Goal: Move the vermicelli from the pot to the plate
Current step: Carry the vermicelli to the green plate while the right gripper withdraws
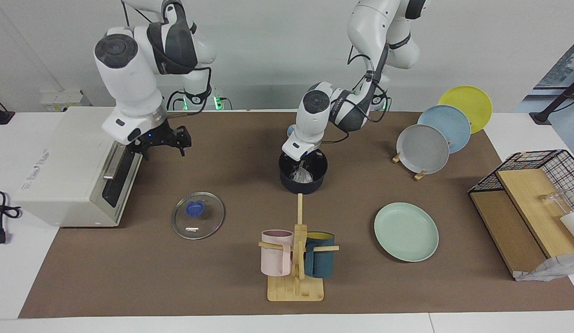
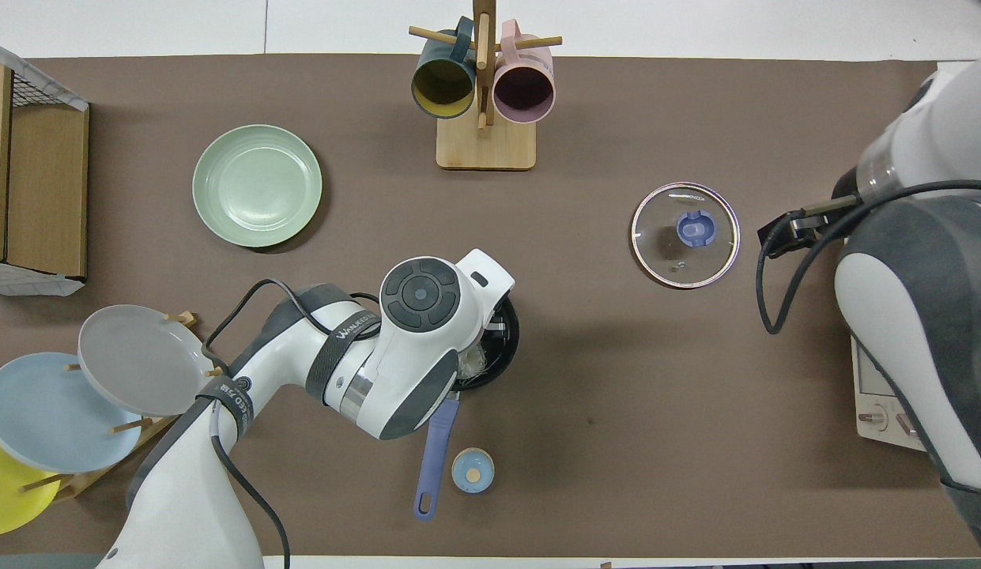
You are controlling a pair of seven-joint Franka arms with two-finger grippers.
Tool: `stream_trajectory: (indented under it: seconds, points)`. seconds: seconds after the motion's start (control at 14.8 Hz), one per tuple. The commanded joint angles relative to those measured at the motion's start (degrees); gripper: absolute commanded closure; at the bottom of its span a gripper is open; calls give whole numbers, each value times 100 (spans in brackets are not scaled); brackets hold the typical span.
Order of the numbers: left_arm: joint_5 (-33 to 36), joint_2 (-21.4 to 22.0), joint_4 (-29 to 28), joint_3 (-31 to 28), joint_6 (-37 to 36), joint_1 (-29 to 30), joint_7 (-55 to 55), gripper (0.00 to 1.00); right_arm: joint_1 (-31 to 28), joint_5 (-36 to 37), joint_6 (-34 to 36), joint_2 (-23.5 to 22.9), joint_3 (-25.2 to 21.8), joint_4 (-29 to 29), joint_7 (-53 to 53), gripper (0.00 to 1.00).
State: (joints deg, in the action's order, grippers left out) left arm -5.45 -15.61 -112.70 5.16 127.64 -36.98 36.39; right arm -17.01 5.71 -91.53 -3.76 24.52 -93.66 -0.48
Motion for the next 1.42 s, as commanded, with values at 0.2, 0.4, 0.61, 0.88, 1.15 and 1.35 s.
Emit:
stream_trajectory:
  seconds: [0.2, 0.4, 0.61, 0.88, 1.15, 1.35]
  points:
    - [-87, 602, 722, -86, -1343, 191, 26, 100, 1143, -228, 785, 481, -1717, -179, -58, 0]
    - [-87, 708, 1616, -86, -2476, 647, -53, 100, 1314, -466, 821, 499, -2223, -188, -198, 0]
    - [-87, 612, 2356, -86, -3129, 1357, -701, 100, 1656, -466, 787, 657, -2530, -293, -181, 0]
    - [-193, 375, 2561, -86, -3044, 2553, -1904, 100, 1657, -422, 584, 560, -2549, -162, -172, 0]
    - [-149, -81, 2411, -95, -2079, 3109, -2733, 100, 1683, -466, 584, 587, -2549, -162, -163, 0]
    - [-131, -494, 2402, -95, -1489, 3285, -2997, 100, 1613, -422, 505, 517, -2549, 22, -154, 0]
